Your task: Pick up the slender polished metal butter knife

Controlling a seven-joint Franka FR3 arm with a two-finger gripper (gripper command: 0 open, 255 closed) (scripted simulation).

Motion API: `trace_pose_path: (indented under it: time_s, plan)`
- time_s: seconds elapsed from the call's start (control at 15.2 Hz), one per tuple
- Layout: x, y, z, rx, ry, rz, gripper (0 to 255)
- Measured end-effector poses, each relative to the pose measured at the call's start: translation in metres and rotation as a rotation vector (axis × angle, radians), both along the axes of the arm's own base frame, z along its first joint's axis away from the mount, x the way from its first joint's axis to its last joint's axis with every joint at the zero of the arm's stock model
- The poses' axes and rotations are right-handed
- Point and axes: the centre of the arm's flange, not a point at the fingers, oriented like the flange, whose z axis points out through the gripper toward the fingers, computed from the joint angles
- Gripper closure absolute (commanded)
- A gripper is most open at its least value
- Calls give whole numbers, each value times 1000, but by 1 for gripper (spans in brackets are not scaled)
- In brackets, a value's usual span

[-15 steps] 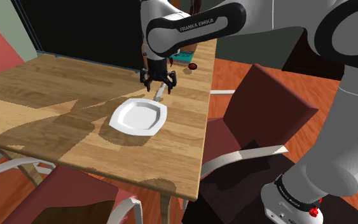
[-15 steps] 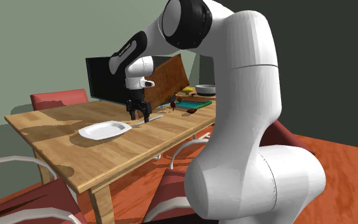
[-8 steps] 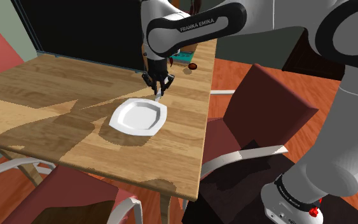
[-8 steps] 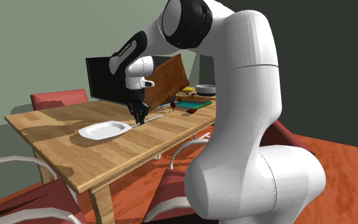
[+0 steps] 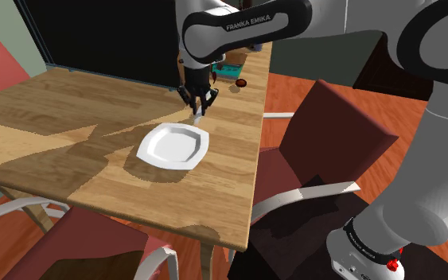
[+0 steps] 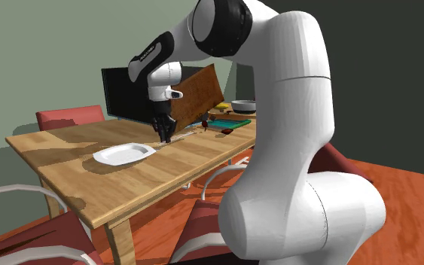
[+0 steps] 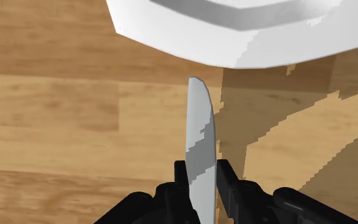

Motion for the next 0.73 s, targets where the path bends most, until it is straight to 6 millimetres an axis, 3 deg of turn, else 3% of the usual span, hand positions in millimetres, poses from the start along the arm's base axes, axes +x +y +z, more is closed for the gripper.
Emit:
trace_pose_path:
  time_s: [0.73]
  plan:
    - [0,-1,56,0,1,0,255]
